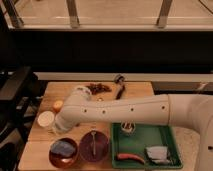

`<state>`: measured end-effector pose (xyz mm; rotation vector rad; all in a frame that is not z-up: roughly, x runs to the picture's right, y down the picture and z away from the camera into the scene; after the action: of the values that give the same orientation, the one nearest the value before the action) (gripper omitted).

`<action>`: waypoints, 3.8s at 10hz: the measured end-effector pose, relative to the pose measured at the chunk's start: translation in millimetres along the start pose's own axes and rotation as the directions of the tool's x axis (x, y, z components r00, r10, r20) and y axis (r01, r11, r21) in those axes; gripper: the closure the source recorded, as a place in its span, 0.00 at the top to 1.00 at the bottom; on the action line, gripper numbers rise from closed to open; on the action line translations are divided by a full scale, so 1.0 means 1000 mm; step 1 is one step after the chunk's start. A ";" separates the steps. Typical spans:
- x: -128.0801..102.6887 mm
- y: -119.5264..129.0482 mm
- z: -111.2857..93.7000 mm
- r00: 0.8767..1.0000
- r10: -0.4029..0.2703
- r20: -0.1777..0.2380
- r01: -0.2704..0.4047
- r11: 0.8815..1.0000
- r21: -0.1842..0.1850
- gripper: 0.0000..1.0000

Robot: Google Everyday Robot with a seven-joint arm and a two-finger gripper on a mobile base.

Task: Wipe tray with sponge

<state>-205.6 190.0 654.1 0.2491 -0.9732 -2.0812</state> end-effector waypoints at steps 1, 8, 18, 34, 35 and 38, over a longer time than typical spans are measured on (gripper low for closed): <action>-0.001 -0.002 0.004 1.000 0.003 0.008 -0.003 1.000 0.014 0.80; -0.009 -0.009 0.026 0.999 -0.015 0.043 0.011 0.996 0.088 0.80; -0.024 -0.017 0.058 0.992 -0.126 -0.013 0.127 0.980 0.156 0.68; -0.033 0.050 -0.067 0.975 0.077 -0.208 -0.081 0.997 -0.010 0.00; -0.041 0.064 -0.082 0.964 0.115 -0.238 -0.123 0.992 -0.019 0.00; -0.075 0.114 -0.131 0.915 0.243 -0.321 -0.271 0.961 -0.047 0.00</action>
<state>-26.8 129.6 634.9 0.3709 -0.6772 -1.7721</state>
